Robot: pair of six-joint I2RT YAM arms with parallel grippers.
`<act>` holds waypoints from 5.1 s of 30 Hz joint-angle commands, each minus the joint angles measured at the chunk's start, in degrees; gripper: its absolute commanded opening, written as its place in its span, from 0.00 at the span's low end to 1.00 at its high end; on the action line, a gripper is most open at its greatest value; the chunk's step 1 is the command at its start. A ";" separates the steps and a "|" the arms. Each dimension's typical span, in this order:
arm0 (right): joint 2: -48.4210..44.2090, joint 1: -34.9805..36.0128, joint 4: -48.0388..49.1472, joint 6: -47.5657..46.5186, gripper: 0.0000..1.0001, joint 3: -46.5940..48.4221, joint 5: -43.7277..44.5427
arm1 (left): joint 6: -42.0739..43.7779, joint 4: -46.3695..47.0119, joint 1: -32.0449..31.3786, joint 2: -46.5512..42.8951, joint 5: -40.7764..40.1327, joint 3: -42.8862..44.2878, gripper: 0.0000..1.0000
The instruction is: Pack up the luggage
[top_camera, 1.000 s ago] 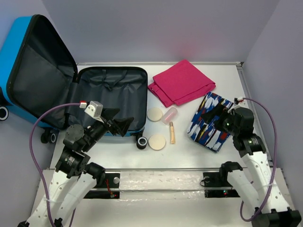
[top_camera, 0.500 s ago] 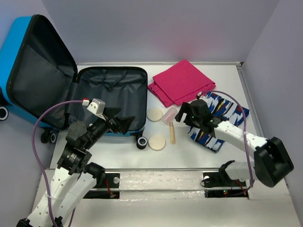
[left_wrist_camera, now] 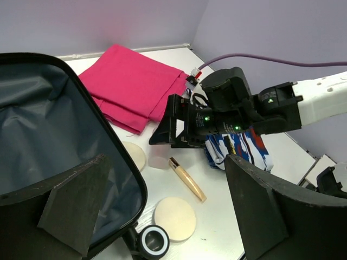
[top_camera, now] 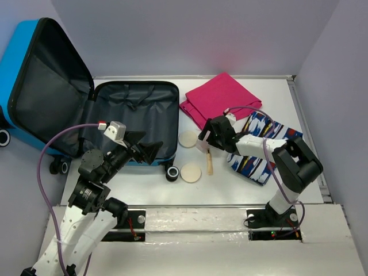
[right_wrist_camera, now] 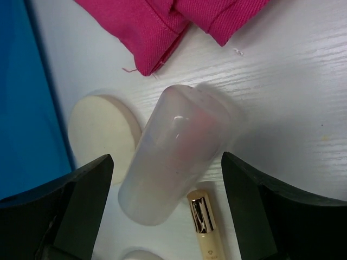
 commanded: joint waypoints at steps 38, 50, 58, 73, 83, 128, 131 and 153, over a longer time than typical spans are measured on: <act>-16.48 8.46 -6.15 -16.46 0.76 13.98 7.93 | -12.54 10.05 -4.09 13.24 5.57 2.15 0.86; -55.43 -1.38 -27.67 -10.93 0.61 -9.20 20.51 | -9.67 2.44 -36.88 54.26 -34.32 19.88 0.78; -63.09 -1.38 -31.29 -10.66 0.61 -11.05 20.17 | -10.29 2.70 -37.59 73.09 -38.81 26.30 0.71; -64.06 -1.38 -30.50 -9.70 0.61 -13.51 14.71 | -7.65 2.70 -37.24 86.73 -42.42 34.31 0.52; -65.64 -1.38 -30.59 -9.87 0.61 -14.83 14.10 | -7.21 3.49 -37.06 88.15 -44.70 33.87 0.23; -6.92 18.48 4.13 -10.05 0.10 -11.66 -2.00 | -15.48 4.11 0.82 31.29 -30.49 9.79 0.96; -13.76 18.48 -2.61 -10.39 0.07 -12.28 4.14 | -12.58 2.44 0.20 25.33 -20.64 11.02 0.97; 0.48 10.14 -7.05 -19.20 0.75 28.70 0.83 | -0.18 -2.66 0.73 4.39 -21.07 5.83 0.99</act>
